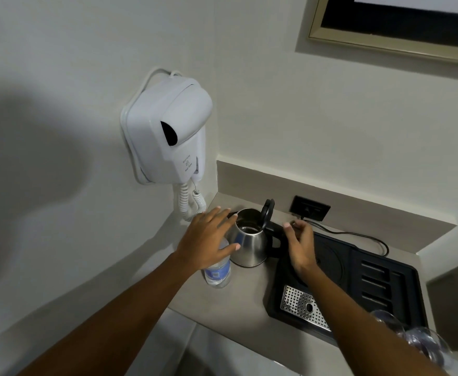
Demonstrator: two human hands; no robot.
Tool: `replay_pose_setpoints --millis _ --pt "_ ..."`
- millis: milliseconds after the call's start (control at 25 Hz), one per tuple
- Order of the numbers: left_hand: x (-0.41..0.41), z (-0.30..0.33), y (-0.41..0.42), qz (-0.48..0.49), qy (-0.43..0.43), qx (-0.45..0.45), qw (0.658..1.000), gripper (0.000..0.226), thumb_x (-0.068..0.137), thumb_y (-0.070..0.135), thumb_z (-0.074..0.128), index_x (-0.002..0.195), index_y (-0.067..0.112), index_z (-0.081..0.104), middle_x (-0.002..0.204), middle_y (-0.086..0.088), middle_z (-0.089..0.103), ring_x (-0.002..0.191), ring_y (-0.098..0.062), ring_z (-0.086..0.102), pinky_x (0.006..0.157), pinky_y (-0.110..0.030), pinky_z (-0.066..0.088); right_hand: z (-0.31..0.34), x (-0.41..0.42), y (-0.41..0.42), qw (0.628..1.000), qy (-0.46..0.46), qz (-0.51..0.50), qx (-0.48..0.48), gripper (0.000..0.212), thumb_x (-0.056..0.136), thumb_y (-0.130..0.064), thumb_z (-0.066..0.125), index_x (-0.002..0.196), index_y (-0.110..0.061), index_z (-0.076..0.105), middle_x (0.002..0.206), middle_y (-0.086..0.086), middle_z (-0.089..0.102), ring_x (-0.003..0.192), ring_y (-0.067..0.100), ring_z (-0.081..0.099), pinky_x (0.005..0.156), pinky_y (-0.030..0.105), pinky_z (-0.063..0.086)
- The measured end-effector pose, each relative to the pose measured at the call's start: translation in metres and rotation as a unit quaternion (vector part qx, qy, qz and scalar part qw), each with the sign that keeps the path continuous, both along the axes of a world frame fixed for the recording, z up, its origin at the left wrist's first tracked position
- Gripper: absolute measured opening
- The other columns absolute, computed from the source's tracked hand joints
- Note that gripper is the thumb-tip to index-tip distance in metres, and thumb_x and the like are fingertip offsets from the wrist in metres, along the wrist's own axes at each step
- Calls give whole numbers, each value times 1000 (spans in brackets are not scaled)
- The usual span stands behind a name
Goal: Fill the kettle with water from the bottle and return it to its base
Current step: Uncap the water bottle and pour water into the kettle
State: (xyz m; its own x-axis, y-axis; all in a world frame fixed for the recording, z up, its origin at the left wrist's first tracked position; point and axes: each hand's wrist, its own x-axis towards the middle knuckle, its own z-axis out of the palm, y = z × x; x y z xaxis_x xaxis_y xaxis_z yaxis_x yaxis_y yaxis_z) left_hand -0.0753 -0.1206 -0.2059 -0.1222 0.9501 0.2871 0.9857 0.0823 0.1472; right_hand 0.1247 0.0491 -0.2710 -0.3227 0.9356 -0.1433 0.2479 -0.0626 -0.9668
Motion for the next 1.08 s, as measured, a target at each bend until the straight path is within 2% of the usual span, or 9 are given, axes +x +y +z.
replay_pose_setpoints --millis 80,160,240,320,400,480,720,920,1080 --pt "-4 -2 -8 8 -89 39 995 60 86 53 57 135 20 46 139 -2 53 127 -18 46 102 -31 40 -18 13 -40 997 -3 -58 53 28 96 -22 67 119 -11 54 122 18 57 113 35 59 100 48 51" --pt "-4 -5 -19 25 -202 63 977 50 87 45 60 131 24 49 131 3 58 119 -10 51 95 -17 38 -30 14 -80 998 -2 -20 62 23 93 -18 72 110 -17 56 112 13 61 102 31 62 91 46 54" --pt "-4 -8 -26 29 -275 66 959 40 89 36 61 126 24 54 124 5 62 113 -9 55 92 -17 42 -34 3 -103 995 1 77 66 32 86 -17 77 111 -22 58 109 2 63 97 19 63 84 42 54" --pt "-4 -9 -29 22 -322 62 945 33 90 25 63 122 18 59 119 2 66 110 -11 59 93 -22 46 -28 -16 -110 980 -21 188 68 53 80 -24 82 126 -25 54 124 -7 59 107 5 59 88 31 52" --pt "-5 -9 -29 22 -342 69 937 32 87 19 66 119 13 62 115 -1 68 107 -12 61 93 -28 50 -19 -36 -108 962 -50 260 63 78 77 -24 86 143 -21 45 140 -6 50 123 6 53 100 25 49" --pt "-6 -8 -31 35 -358 82 929 35 83 16 71 117 10 64 111 -2 70 103 -12 63 91 -31 52 -11 -54 -105 950 -54 301 62 89 74 -23 89 149 -19 40 145 -2 47 129 12 52 105 27 49" --pt "-2 -13 -31 94 -437 128 885 36 73 15 81 106 13 68 102 2 73 96 -10 67 86 -26 55 -9 -79 -110 953 -42 284 97 82 65 -28 90 134 -40 47 131 -10 61 118 7 59 99 29 52" --pt "4 -23 -29 147 -412 189 879 33 62 27 88 83 26 62 80 16 68 78 2 65 67 -10 51 -14 -78 -120 963 -33 243 115 79 64 -28 93 134 -27 54 127 -8 65 118 11 62 100 38 55" --pt "7 -23 -23 214 -360 233 878 42 60 43 85 70 29 46 66 16 53 64 -5 55 58 -8 42 -16 -83 -126 963 -53 238 114 88 67 -29 93 142 -13 49 140 3 60 130 20 57 108 46 50"
